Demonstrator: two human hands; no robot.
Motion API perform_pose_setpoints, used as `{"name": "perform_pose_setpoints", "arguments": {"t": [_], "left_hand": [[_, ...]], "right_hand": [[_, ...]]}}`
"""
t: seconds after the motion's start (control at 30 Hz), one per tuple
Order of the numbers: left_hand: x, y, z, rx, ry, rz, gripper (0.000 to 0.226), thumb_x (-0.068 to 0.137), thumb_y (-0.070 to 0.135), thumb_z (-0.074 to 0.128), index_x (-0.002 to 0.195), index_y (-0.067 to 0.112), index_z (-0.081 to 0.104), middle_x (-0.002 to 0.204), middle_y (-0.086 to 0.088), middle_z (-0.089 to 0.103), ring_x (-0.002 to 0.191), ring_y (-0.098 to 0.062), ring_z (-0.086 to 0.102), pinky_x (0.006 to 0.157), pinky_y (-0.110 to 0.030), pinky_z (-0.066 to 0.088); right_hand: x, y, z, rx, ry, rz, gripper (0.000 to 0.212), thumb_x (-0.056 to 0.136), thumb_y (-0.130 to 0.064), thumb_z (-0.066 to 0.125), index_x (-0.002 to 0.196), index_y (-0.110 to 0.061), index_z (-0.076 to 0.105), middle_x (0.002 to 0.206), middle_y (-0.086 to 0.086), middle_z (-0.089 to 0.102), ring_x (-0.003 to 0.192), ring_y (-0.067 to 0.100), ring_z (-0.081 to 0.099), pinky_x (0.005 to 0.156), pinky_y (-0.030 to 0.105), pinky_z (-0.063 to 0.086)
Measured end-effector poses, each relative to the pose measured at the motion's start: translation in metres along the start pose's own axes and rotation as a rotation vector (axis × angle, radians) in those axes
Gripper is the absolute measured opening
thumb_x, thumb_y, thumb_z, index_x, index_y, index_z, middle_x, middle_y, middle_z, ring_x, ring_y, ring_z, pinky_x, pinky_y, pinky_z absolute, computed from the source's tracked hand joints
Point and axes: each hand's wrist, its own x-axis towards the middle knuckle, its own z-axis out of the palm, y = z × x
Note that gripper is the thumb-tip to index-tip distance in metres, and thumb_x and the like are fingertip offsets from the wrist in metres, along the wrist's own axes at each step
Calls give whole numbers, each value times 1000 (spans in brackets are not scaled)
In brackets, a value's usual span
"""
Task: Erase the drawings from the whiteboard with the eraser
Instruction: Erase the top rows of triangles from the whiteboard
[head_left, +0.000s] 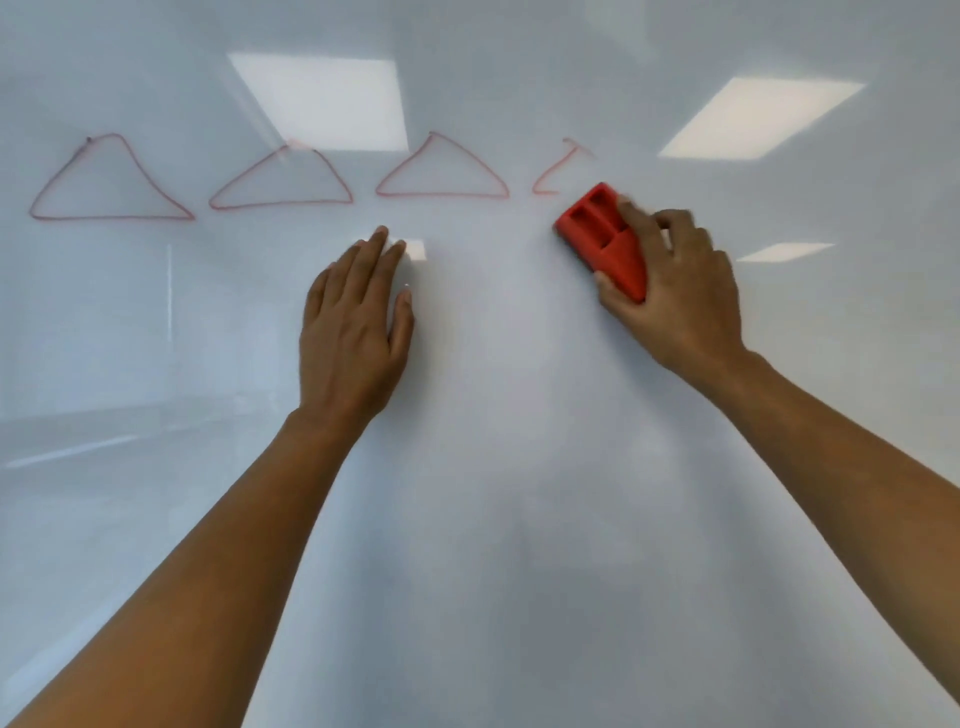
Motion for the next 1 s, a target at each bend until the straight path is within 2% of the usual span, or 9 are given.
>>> {"name": "perform_pose_setpoints", "arguments": {"t": [0.13, 0.23, 0.37, 0.5, 0.6, 0.7, 0.77, 0.93, 1.0], "left_hand": [[-3, -33, -12, 53, 54, -61, 46, 101, 23, 37, 145, 9, 40, 154, -8, 34, 143, -25, 28, 116, -36, 20], [-4, -44, -11, 65, 57, -91, 48, 100, 23, 36, 147, 10, 37, 156, -6, 31, 145, -24, 25, 116, -35, 18], [-9, -41, 1, 34, 34, -124, 50, 100, 23, 36, 149, 10, 33, 157, -7, 28, 146, -23, 23, 118, -34, 12], [-16, -40, 9, 32, 54, -127, 50, 100, 21, 36, 149, 9, 32, 158, -6, 26, 147, -22, 21, 121, -37, 11], [-16, -43, 9, 21, 69, -122, 50, 100, 20, 38, 149, 10, 33, 157, -6, 27, 147, -21, 21, 122, -36, 12], [-16, -42, 9, 15, 78, -117, 49, 100, 18, 40, 148, 9, 34, 157, -6, 28, 147, -22, 22, 121, -36, 12], [-16, -41, 10, 9, 84, -117, 49, 100, 17, 40, 148, 9, 34, 157, -7, 29, 146, -22, 23, 121, -35, 12], [-16, -43, 13, 20, 92, -112, 49, 101, 19, 39, 149, 9, 33, 157, -7, 29, 146, -22, 23, 121, -35, 11], [-16, -43, 13, 17, 95, -114, 50, 100, 20, 38, 149, 9, 34, 157, -6, 29, 146, -22, 23, 121, -35, 11]], "right_hand": [[36, 5, -1, 85, 73, 324, 68, 89, -42, 54, 148, -21, 28, 136, 14, 39, 118, 35, 43, 96, 47, 36], [69, -12, 2, 108, 77, 375, 68, 91, -44, 52, 148, -17, 26, 140, 13, 35, 122, 34, 42, 96, 45, 36], [85, -51, 11, 109, 57, 282, 70, 92, -45, 52, 149, -16, 24, 142, 13, 34, 121, 33, 42, 95, 43, 38], [51, -86, 22, 71, 12, 21, 70, 90, -44, 52, 149, -18, 26, 136, 14, 40, 112, 33, 45, 87, 43, 39], [17, -84, 24, 91, -8, -117, 68, 90, -45, 55, 148, -21, 30, 130, 13, 45, 105, 32, 47, 83, 42, 39], [9, -64, 19, 56, -8, -132, 69, 88, -46, 57, 148, -25, 31, 129, 13, 46, 104, 33, 48, 82, 42, 40], [21, -50, 15, 49, 8, -56, 69, 88, -47, 56, 149, -28, 29, 131, 13, 44, 107, 35, 46, 85, 44, 39], [63, -47, 15, 118, 80, 344, 68, 91, -47, 50, 150, -27, 22, 139, 11, 35, 120, 32, 39, 96, 44, 34], [66, -63, 19, 111, 87, 383, 68, 93, -47, 48, 151, -25, 20, 140, 11, 34, 121, 32, 39, 95, 43, 35]]}}
